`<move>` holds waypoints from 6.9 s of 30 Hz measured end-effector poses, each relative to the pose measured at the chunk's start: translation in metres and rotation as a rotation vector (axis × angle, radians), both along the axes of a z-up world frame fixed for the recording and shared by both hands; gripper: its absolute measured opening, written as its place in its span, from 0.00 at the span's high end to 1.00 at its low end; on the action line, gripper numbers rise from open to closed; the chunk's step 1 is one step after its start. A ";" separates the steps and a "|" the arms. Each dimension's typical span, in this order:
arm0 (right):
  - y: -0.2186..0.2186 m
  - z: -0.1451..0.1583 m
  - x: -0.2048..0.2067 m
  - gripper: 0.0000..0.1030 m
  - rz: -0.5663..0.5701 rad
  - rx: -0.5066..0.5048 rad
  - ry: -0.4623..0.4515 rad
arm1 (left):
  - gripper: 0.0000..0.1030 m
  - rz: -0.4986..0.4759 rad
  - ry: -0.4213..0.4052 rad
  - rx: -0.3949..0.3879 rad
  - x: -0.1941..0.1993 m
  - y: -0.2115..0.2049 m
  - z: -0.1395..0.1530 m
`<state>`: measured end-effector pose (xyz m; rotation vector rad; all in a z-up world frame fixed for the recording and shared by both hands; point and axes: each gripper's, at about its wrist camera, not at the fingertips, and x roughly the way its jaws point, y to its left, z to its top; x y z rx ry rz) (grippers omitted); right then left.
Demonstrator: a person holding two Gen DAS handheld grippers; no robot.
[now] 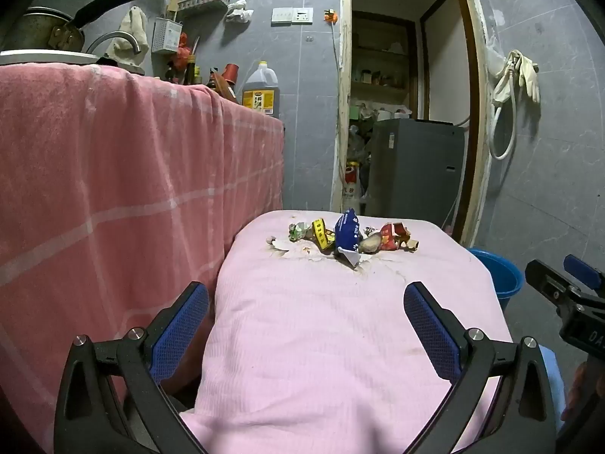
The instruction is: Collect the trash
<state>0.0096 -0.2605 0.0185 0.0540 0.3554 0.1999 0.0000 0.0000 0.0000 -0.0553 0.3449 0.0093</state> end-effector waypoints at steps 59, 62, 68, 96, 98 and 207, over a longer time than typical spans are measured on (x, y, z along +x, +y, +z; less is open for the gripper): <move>0.002 0.001 -0.002 0.00 0.000 -0.002 0.004 | 0.02 -0.011 0.003 0.001 0.000 -0.003 -0.002; 0.002 0.001 -0.002 0.00 0.000 -0.003 0.004 | 0.01 -0.011 0.003 0.002 0.000 -0.003 -0.002; 0.002 0.001 -0.002 0.00 0.000 -0.002 0.004 | 0.01 -0.011 0.003 0.003 -0.001 -0.003 -0.002; 0.002 -0.001 0.002 0.00 0.001 0.003 0.005 | 0.02 -0.012 0.012 0.005 -0.001 -0.007 -0.007; 0.002 -0.002 0.003 0.00 -0.001 0.001 0.004 | 0.02 -0.012 0.016 0.004 -0.001 -0.008 -0.009; -0.069 -0.005 0.221 0.94 0.143 0.170 0.108 | 0.90 -0.284 0.282 -0.164 0.240 -0.068 0.013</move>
